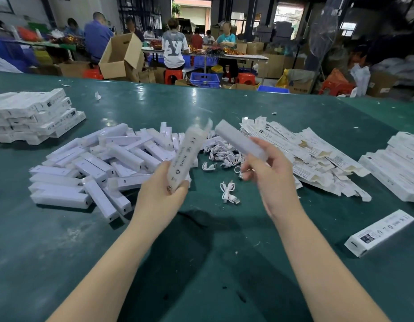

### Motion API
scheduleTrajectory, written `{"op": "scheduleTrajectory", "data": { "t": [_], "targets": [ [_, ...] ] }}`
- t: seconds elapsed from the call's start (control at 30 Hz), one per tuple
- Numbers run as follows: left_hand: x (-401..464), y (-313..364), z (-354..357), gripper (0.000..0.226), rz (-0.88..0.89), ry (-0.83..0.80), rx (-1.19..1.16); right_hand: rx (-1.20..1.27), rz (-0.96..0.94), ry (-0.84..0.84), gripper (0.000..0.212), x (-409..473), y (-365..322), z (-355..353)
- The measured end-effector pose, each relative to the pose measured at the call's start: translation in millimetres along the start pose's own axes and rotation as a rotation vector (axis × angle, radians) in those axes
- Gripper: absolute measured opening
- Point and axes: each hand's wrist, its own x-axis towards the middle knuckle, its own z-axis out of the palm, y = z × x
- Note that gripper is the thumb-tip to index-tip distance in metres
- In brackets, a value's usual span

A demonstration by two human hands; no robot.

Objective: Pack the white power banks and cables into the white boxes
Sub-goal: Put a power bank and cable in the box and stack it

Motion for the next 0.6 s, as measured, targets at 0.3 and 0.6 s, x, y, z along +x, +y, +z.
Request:
{"op": "scheduleTrajectory", "data": {
  "t": [0.3, 0.6],
  "targets": [
    [-1.4, 2.6, 0.9, 0.013, 0.071, 0.076, 0.48, 0.094, -0.095, 0.094, 0.015, 3.2, -20.6, -14.3],
    [1.5, -7.5, 1.4, 0.017, 0.301, 0.124, 0.482, -0.171, -0.175, 0.105, 0.017, -0.3, -20.5, -14.2]
  ]
}}
